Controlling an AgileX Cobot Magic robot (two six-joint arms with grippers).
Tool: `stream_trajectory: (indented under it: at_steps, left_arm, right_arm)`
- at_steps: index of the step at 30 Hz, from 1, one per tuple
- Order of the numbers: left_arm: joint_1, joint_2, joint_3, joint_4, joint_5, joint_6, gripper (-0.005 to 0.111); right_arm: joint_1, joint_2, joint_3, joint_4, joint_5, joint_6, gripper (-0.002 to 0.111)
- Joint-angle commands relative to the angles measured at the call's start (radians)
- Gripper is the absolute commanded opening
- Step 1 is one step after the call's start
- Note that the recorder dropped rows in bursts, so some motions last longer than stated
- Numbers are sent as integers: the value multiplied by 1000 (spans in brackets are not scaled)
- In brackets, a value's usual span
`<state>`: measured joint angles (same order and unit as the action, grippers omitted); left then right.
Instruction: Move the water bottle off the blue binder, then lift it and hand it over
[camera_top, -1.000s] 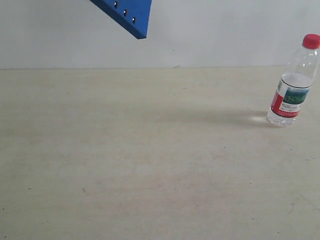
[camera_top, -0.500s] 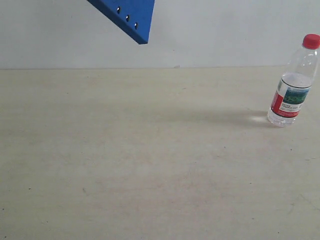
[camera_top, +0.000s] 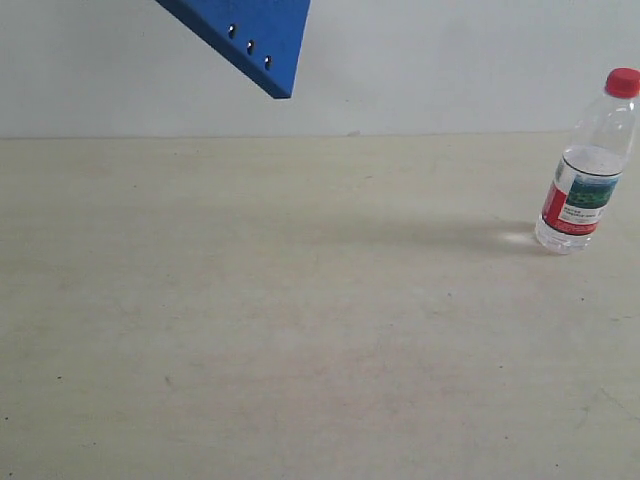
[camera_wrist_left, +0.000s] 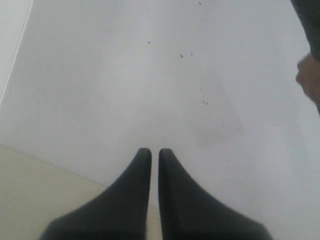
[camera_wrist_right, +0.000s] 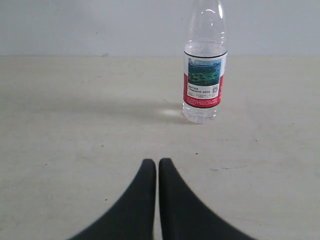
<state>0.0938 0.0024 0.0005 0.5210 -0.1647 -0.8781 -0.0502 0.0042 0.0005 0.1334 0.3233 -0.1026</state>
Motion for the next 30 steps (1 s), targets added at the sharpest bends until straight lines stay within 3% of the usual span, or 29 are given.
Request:
stream_trajectory:
  at_steps: [1,3,5,9,19,26,30]
  left_arm:
    - [2,-2,0,-497,0,354,5]
    - [-2,-2,0,-823,46,887,5]
    - [-2,-2,0,-934,154,1048,5]
    - [-2,-1,0,-893,580,1078,5]
    - [-46,-2,0,-911,597,1111,5]
    - [-145,-2,0,-869,589,1070,5]
    - [-144,-2,0,-869,583,1070,5]
  right_arm:
    - [0,-4,-1,-3,-2,-2,0]
    - [0,-4,-1,-1,-2,-2,0]
    - [0,-4,-1,-1,-2,-2,0]
    - [0,-4,-1,-1,-2,-2,0]
    - [0,-4,-1,-1,-2,-2,0]
    - [0,-4,-1,1,-2,-2,0]
    - [0,-4,-1,1,-2,-2,0]
